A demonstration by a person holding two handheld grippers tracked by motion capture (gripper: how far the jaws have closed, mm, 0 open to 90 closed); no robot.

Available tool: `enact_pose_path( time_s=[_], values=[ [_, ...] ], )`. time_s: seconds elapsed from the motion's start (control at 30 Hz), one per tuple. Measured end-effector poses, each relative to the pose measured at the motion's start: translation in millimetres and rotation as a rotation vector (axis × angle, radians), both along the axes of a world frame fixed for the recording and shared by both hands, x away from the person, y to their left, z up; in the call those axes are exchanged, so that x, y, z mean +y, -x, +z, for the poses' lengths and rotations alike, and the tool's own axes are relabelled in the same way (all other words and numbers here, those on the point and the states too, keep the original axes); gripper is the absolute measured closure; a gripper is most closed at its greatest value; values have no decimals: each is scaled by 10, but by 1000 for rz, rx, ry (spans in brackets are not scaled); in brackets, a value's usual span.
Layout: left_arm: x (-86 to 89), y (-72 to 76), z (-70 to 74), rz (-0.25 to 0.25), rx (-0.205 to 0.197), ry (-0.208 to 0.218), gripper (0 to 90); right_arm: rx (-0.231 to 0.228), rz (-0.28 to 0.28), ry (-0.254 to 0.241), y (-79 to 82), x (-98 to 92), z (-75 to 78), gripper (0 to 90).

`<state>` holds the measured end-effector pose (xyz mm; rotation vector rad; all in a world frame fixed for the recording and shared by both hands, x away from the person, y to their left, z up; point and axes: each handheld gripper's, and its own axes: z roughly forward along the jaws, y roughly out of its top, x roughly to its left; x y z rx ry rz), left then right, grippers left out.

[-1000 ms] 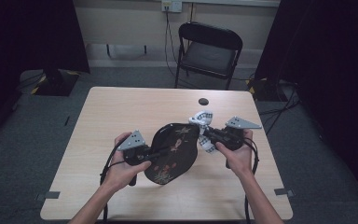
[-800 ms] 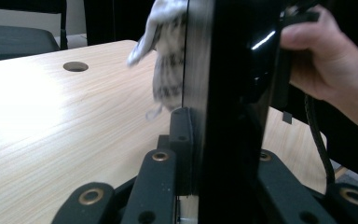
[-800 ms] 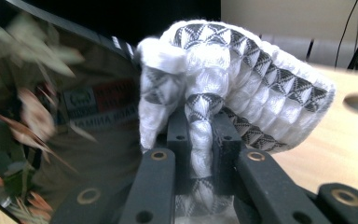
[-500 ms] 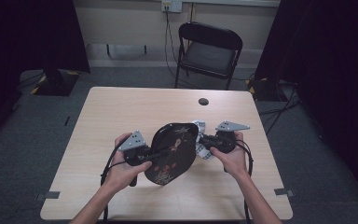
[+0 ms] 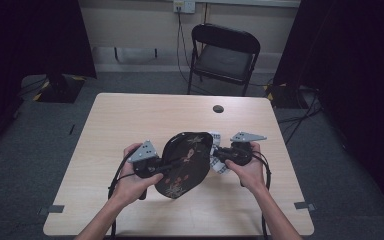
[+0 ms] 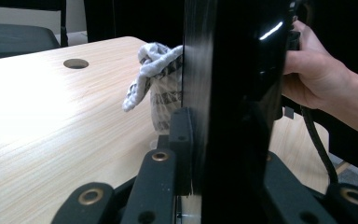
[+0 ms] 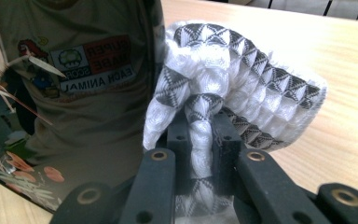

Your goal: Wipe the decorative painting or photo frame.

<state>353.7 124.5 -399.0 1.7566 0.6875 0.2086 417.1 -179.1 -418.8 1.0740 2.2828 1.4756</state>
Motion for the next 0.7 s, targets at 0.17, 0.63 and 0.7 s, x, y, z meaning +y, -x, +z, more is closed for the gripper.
enact_pose_path(
  time_s=[0.17,0.63,0.7],
  values=[
    [-3,5,0,1,-1,-5,799,-43,-27,-39,33,-18,96,815],
    [-3,7,-4,1,-3,-24,803,-1,-20,-8,69,0,-10,813],
    [-4,7,-5,1,-3,-24,803,-17,-24,-19,88,-6,48,812]
  ],
)
